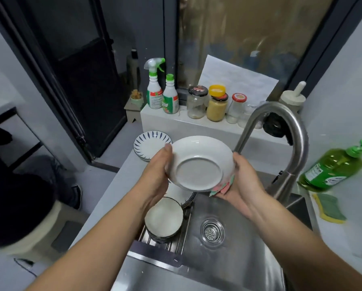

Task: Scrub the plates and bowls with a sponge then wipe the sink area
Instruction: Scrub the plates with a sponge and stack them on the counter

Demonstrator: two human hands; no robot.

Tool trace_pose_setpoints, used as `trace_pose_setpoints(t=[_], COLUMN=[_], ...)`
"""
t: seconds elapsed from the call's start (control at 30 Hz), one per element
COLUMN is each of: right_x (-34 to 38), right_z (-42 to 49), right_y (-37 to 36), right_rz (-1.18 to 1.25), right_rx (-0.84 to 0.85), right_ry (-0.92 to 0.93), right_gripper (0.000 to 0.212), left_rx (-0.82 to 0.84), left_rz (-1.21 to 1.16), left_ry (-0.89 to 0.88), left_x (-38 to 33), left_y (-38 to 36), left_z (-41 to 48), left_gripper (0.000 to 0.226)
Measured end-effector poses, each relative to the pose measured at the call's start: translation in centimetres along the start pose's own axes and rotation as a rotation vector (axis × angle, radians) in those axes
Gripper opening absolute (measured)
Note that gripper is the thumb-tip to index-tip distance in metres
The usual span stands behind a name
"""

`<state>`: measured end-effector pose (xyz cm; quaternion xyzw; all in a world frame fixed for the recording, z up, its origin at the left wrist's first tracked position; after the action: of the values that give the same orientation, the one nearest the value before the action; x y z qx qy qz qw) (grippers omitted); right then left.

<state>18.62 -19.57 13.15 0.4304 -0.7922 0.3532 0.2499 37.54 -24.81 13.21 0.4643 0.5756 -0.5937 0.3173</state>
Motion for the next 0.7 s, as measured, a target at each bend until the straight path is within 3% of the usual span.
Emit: trace_pose_setpoints(t=[0.03, 0.1, 0.13, 0.2, 0.27, 0.4, 0.53, 0.7], right_x=[0.2, 0.4, 0.4, 0.6, 0.4, -0.8, -0.8, -1.4], right_z=[0.7, 2.7, 3.7, 5.7, 8.6, 14.1, 17.8, 22.6], right_y=[-0.8, -1.9, -2.6, -4.1, -4.7, -6.2, -8.5, -11.5], right_rz=[0.043, 0.114, 0.122, 0.081, -0.032, -0.349, -0.488, -0.591], right_rx=[0.006, -0.036, -0.059, -0.114, -0.207, -0.362, -0.481, -0.550], right_ry=[0.024, 0.068, 0.079, 0.118, 0.155, 0.177, 0.287, 0.319], right_gripper=[0.036, 0.022, 0.013, 0.015, 0.007, 0.026, 0.021, 0.025], left_rx=[-0.061, -0.183, -0.190, -0.141, -0.111, -0.030, -0.174, -0.252], left_rz=[-0.048, -0.139, -0.147, -0.124, -0.131, 0.098, 0.381, 0.387], left_ry=[0.048, 0.099, 0.118, 0.167, 0.213, 0.200, 0.084, 0.034], left_x=[0.0, 0.1, 0.3, 0.3, 0.5, 0.8, 1.5, 3.8], left_y=[1.0, 3.1, 4.0, 4.7, 6.2, 10.2, 15.0, 19.4], left_z=[1.0, 2.9, 4.0, 5.5, 7.5, 12.4, 16.7, 20.5], left_gripper=[0.091, 0.077, 0.065, 0.048, 0.040, 0.050, 0.033, 0.035])
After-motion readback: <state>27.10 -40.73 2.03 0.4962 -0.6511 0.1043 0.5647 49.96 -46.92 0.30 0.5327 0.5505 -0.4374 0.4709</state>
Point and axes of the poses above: each hand's wrist, its own z-axis towards the middle knuckle, its own y-axis out of the back of the hand, x = y × z, the point moved 8 cm from there along z, towards the middle knuckle, and after that the axes turned 8 degrees about -y, right-handed, at the moved point
